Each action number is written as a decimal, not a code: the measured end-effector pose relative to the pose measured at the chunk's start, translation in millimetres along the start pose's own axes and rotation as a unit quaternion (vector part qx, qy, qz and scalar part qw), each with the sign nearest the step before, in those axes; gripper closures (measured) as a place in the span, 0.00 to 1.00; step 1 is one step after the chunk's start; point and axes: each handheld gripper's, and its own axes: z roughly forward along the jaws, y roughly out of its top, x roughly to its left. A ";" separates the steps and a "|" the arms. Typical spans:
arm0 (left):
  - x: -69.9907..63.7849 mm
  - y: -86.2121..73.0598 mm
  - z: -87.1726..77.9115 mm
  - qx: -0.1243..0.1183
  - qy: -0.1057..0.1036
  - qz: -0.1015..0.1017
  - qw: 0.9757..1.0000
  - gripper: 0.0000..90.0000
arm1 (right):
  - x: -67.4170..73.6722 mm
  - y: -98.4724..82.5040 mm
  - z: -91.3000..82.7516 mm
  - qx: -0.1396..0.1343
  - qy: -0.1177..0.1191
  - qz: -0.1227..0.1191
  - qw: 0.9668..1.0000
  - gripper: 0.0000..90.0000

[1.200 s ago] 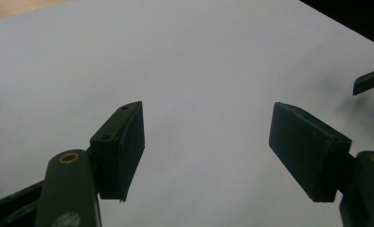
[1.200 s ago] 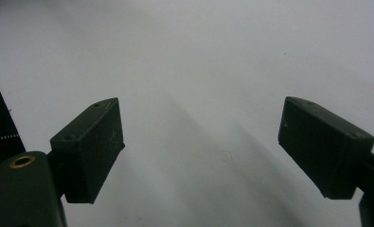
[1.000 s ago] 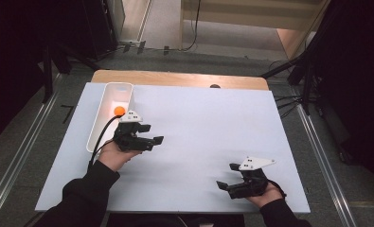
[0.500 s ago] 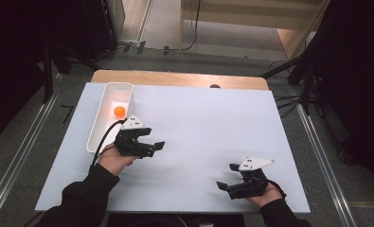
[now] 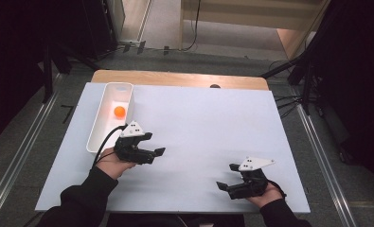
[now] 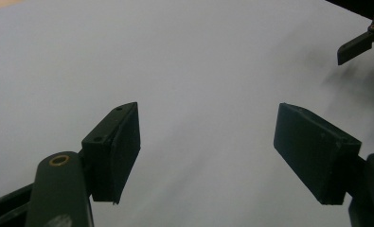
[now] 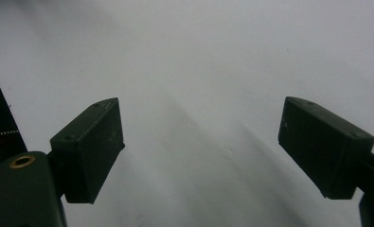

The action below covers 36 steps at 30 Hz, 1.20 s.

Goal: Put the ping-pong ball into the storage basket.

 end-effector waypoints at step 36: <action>-2.9 -33.9 -6.5 0.035 -0.073 0.032 0.996 0.27 | 0.0 -0.3 0.7 0.001 -0.001 -0.001 1.000 0.15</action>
